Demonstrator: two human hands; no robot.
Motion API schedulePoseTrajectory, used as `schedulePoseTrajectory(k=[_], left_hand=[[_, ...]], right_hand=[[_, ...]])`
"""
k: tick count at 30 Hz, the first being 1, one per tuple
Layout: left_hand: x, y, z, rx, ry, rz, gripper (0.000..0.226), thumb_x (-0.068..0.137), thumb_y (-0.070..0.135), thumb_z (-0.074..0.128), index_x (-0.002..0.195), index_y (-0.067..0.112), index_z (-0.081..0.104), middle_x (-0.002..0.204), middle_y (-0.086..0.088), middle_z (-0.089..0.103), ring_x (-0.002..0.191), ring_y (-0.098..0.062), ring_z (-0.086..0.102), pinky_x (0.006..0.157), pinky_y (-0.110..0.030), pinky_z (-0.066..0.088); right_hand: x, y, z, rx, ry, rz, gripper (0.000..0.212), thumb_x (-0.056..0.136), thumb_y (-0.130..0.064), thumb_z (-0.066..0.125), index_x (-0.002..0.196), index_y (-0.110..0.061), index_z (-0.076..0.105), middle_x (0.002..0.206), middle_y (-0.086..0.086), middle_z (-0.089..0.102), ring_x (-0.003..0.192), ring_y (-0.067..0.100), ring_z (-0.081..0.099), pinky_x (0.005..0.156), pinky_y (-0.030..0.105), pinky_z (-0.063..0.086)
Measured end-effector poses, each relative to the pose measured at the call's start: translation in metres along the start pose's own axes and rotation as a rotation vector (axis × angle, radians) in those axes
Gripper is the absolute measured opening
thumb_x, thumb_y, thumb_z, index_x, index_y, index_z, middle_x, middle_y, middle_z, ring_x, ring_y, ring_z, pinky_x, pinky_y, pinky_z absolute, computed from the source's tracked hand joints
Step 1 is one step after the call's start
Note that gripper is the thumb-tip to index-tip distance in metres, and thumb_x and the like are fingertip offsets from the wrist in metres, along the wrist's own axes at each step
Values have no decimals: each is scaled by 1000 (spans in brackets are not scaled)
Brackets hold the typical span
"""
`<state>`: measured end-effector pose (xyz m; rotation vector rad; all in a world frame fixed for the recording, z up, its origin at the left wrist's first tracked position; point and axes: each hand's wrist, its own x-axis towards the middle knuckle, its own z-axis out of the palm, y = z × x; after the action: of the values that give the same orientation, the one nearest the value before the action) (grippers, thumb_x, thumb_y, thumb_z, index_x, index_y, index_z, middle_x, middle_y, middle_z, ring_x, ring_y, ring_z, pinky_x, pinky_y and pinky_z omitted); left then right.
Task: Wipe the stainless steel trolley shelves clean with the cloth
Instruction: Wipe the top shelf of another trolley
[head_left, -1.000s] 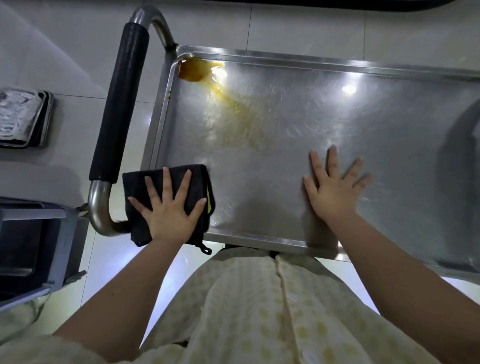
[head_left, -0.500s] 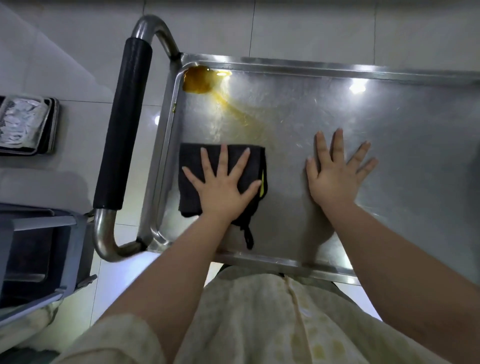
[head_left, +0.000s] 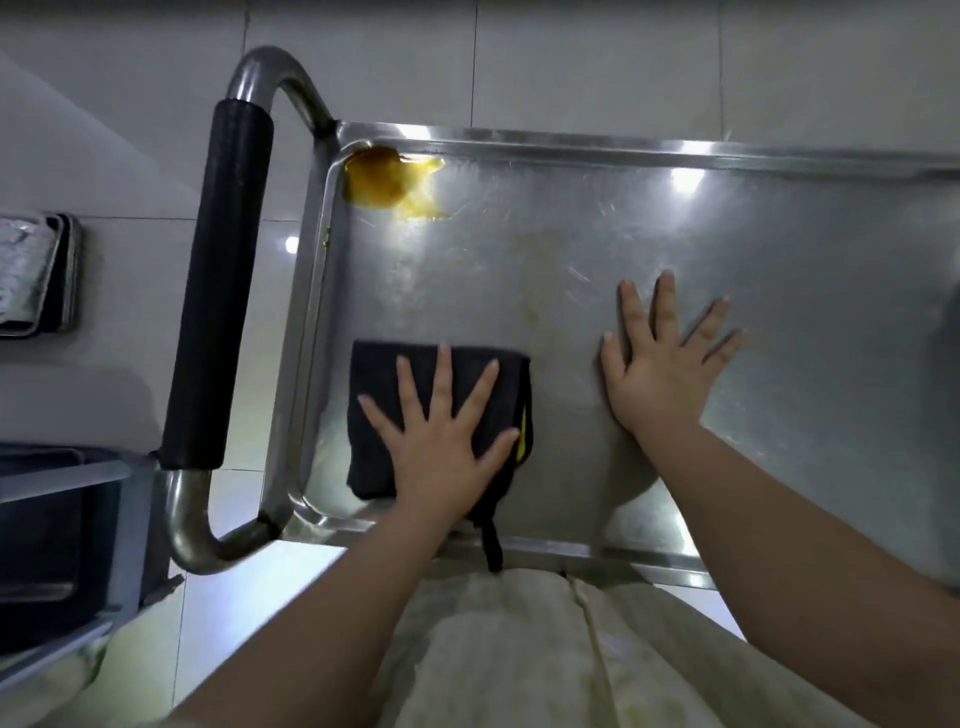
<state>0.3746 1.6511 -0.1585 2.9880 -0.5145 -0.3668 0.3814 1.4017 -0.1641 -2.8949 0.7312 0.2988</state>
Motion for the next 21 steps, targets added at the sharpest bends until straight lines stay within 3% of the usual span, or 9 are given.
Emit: schedulePoseTrajectory(k=[4, 8, 13, 17, 21], left_hand=[[2, 9, -3, 9, -43, -70, 71, 87, 81, 10, 151, 53, -1, 165, 1, -3, 147, -43, -12, 102, -79, -6], [103, 34, -23, -28, -36, -37, 69, 86, 82, 6, 148, 56, -10, 165, 3, -10, 146, -40, -20, 100, -78, -13], [200, 63, -45, -6, -57, -13, 71, 85, 81, 8, 149, 54, -7, 165, 2, -11, 146, -43, -17, 100, -79, -14], [174, 60, -39, -8, -21, 60, 72, 86, 81, 8, 151, 52, -4, 165, 2, -7, 147, -41, -15, 103, -76, -12], [68, 52, -13, -13, 44, 102, 72, 89, 79, 18, 153, 49, 4, 166, -1, 1, 148, -42, -6, 105, -78, -5]], right_hand=[[-4, 1, -1, 7, 8, -10, 59, 97, -60, 15, 153, -45, 3, 165, -5, -3, 143, 51, -15, 111, 70, -9], [-3, 1, 1, -1, 4, -6, 60, 98, -59, 15, 153, -45, -4, 165, -4, -5, 143, 51, -15, 111, 70, -8], [3, 6, 0, 8, -3, -10, 58, 98, -60, 14, 152, -47, -6, 164, -6, -6, 144, 49, -16, 111, 69, -10], [13, 10, -2, 33, 8, -19, 56, 99, -57, 12, 152, -48, -2, 164, -7, -4, 145, 48, -15, 111, 69, -10], [18, 9, -7, 42, -33, -16, 56, 98, -55, 11, 152, -47, -3, 165, -6, -6, 144, 49, -17, 110, 70, -11]])
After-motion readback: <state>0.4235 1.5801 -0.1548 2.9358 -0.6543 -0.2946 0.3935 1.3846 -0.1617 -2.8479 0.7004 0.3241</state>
